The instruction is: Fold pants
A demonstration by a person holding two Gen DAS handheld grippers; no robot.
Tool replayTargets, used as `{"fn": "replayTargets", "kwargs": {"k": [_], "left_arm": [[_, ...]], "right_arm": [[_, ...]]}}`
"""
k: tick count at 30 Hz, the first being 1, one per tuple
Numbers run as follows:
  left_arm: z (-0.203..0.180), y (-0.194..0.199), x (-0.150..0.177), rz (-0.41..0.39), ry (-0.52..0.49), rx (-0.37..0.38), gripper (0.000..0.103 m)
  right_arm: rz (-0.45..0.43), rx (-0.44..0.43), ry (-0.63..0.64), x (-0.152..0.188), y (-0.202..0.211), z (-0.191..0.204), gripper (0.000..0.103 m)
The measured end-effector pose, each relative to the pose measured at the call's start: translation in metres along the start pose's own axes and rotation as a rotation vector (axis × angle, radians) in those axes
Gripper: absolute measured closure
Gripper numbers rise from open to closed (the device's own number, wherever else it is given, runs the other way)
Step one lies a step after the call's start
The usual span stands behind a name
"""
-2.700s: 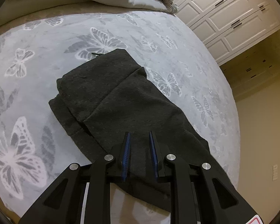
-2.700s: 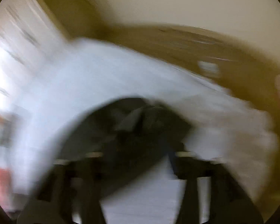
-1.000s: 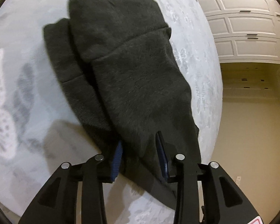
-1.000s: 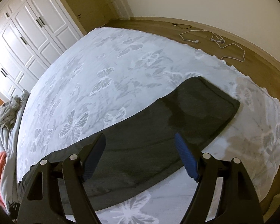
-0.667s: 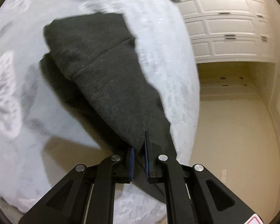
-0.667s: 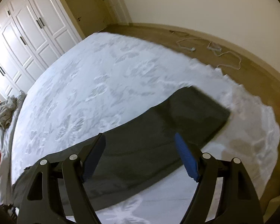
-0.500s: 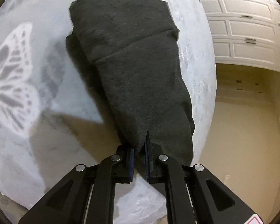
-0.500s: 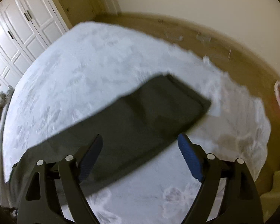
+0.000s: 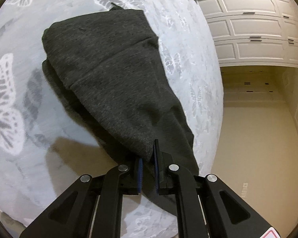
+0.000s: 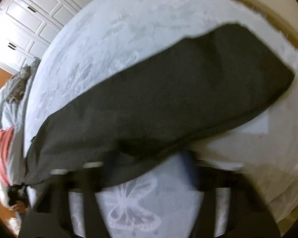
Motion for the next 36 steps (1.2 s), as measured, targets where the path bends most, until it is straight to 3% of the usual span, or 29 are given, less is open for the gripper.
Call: {"fn": "replayTargets", "kwargs": {"k": [4, 5, 7, 9, 11, 13, 15, 18, 20, 21, 23, 24, 29, 31, 34, 36], "left_arm": [[-0.005, 0.009, 0.0, -0.003, -0.025, 0.034, 0.096], [-0.004, 0.009, 0.001, 0.005, -0.028, 0.027, 0.096], [0.002, 0.005, 0.002, 0.027, -0.021, 0.009, 0.096], [0.007, 0.004, 0.003, 0.04, -0.013, 0.0, 0.096], [0.007, 0.005, 0.003, 0.039, -0.016, -0.004, 0.096], [0.006, 0.007, 0.002, 0.031, -0.02, -0.008, 0.096], [0.005, 0.007, 0.002, 0.022, -0.02, -0.013, 0.096], [0.002, 0.012, -0.001, -0.011, -0.034, -0.023, 0.097], [0.0, 0.015, -0.003, -0.025, -0.045, -0.014, 0.097], [0.0, 0.014, -0.004, -0.024, -0.044, -0.011, 0.097], [0.002, 0.009, -0.006, -0.013, -0.036, -0.011, 0.097], [0.005, 0.006, -0.007, -0.005, -0.026, -0.009, 0.098], [0.007, 0.017, -0.005, -0.018, -0.058, -0.014, 0.099], [0.011, 0.019, -0.006, -0.024, -0.066, -0.049, 0.1], [0.022, 0.019, -0.009, -0.019, -0.035, -0.07, 0.1], [0.02, 0.022, -0.009, -0.026, -0.03, -0.062, 0.1]], "right_arm": [[-0.056, -0.078, -0.006, -0.002, 0.031, 0.001, 0.094], [-0.058, -0.065, 0.001, 0.0, 0.034, 0.0, 0.091], [-0.043, 0.003, 0.002, 0.003, 0.036, -0.009, 0.072], [-0.043, 0.028, -0.005, 0.006, 0.039, -0.014, 0.071], [-0.04, -0.024, -0.002, 0.011, 0.046, -0.011, 0.071], [-0.008, -0.115, 0.024, 0.02, 0.044, 0.006, 0.059], [0.037, -0.135, 0.038, 0.024, 0.031, 0.019, 0.056], [0.115, -0.107, 0.02, 0.027, -0.001, 0.026, 0.056], [0.104, -0.094, 0.01, 0.024, -0.01, 0.027, 0.056], [0.086, -0.089, 0.01, 0.02, -0.011, 0.029, 0.061], [0.031, -0.058, 0.023, 0.012, -0.012, 0.03, 0.095], [0.018, -0.054, 0.035, 0.01, -0.011, 0.031, 0.099], [-0.06, -0.23, 0.111, 0.021, 0.061, 0.042, 0.099], [-0.03, -0.176, 0.137, 0.029, 0.059, 0.025, 0.099], [0.102, 0.02, 0.135, 0.037, 0.015, -0.002, 0.096], [0.099, 0.06, 0.157, 0.039, 0.013, -0.001, 0.091]]}}
Point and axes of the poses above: each gripper's, at about its wrist camera, not at the fingertips, and y roughly against the way its jaws point, z to its left, x to its underside, the point moved 6 cm from there along -y, roughly the way its jaws point, and after that the axes turned 8 degrees about -y, right-handed, at the moved point
